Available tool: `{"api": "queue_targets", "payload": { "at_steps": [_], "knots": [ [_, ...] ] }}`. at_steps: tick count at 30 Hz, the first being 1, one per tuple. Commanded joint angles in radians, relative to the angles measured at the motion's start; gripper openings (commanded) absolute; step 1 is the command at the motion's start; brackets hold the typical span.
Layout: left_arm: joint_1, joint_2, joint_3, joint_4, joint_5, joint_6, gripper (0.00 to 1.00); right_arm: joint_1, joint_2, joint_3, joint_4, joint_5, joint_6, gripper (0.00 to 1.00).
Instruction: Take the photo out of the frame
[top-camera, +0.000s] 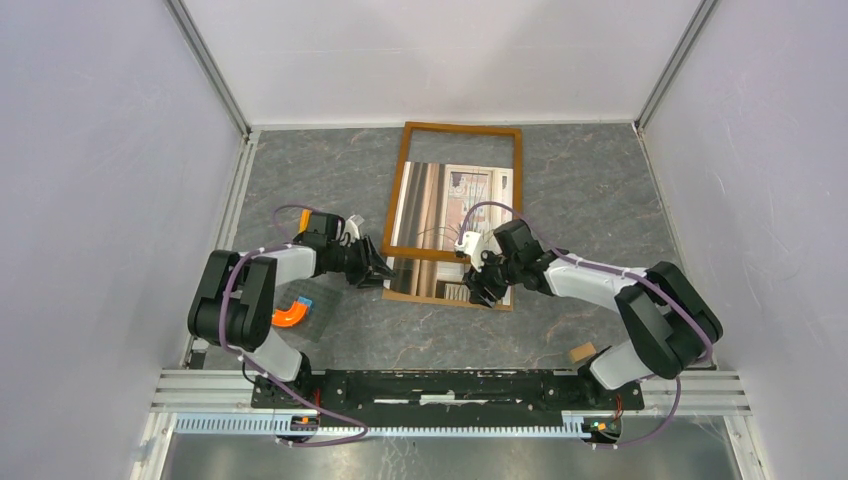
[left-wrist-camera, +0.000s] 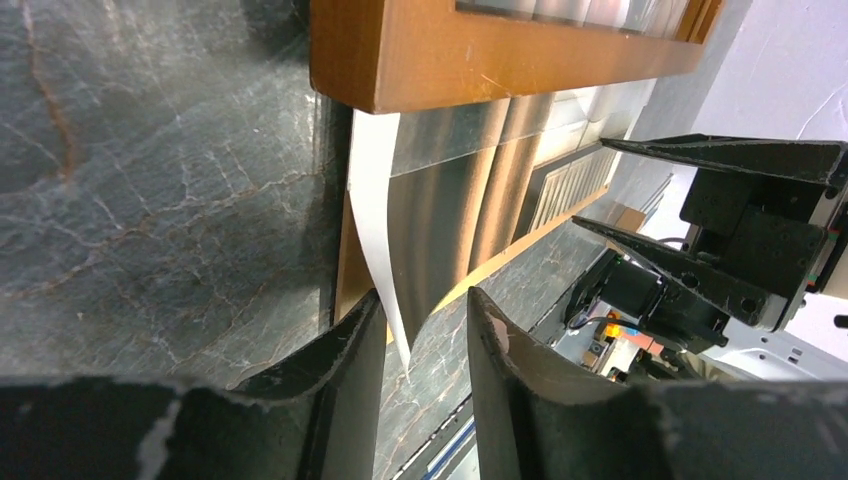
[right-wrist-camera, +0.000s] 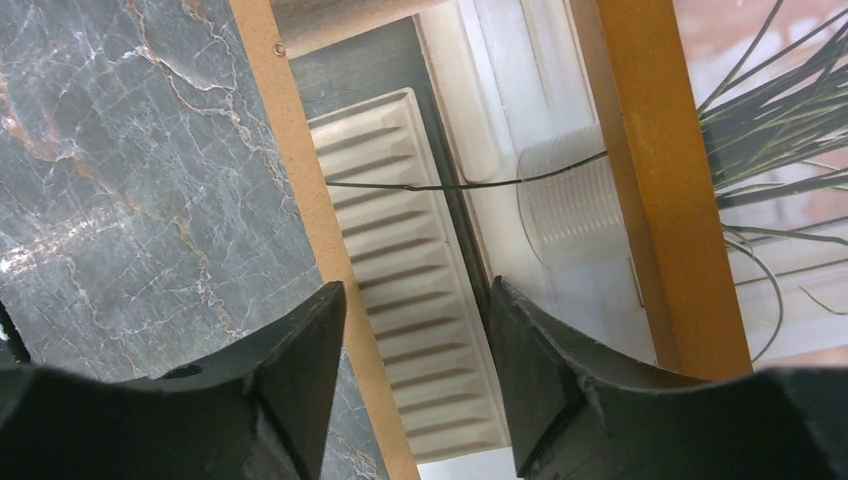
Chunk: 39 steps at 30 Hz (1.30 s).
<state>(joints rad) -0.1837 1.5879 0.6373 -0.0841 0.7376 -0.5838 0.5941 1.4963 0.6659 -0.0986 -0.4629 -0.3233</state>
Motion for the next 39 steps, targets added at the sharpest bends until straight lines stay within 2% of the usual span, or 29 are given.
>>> {"api": "queue_targets", "payload": {
  "at_steps": [1,4,7,8,11,19,27,29,32,34,37,38,39],
  "knots": [
    [-0.004,0.021,0.047,-0.004,0.020,-0.056,0.38,0.022,-0.044,-0.001,-0.023,0.078,-0.040,0.64],
    [-0.003,0.012,0.077,-0.036,0.042,-0.079,0.23,0.041,-0.099,-0.019,0.010,0.106,-0.066,0.70],
    [-0.002,0.005,0.105,-0.098,0.047,-0.092,0.05,0.087,-0.154,-0.030,0.035,0.148,-0.112,0.70],
    [-0.002,0.005,0.115,-0.121,0.043,-0.095,0.02,0.106,-0.170,-0.034,0.043,0.167,-0.129,0.71],
    [0.000,0.007,0.135,-0.158,0.043,-0.113,0.02,0.185,-0.209,-0.052,0.070,0.223,-0.175,0.74],
    [0.015,0.006,0.159,-0.151,0.138,-0.181,0.02,0.337,-0.198,-0.075,0.137,0.382,-0.247,0.75],
    [0.028,-0.030,0.138,-0.139,0.188,-0.194,0.02,0.389,-0.116,-0.077,0.254,0.587,-0.274,0.67],
    [0.035,-0.039,0.134,-0.146,0.195,-0.192,0.02,0.401,-0.096,-0.077,0.259,0.603,-0.290,0.61],
    [0.038,-0.050,0.136,-0.159,0.207,-0.183,0.02,0.425,-0.083,-0.076,0.253,0.615,-0.314,0.47],
    [0.038,-0.056,0.139,-0.169,0.214,-0.174,0.02,0.437,-0.083,-0.073,0.236,0.616,-0.322,0.34],
    [0.041,-0.070,0.143,-0.197,0.212,-0.152,0.04,0.444,-0.103,-0.057,0.195,0.593,-0.317,0.07],
    [0.044,-0.074,0.144,-0.207,0.211,-0.146,0.10,0.445,-0.114,-0.047,0.167,0.574,-0.310,0.00],
    [0.047,-0.079,0.145,-0.218,0.207,-0.137,0.24,0.445,-0.124,-0.032,0.135,0.545,-0.302,0.00]
  ]
}}
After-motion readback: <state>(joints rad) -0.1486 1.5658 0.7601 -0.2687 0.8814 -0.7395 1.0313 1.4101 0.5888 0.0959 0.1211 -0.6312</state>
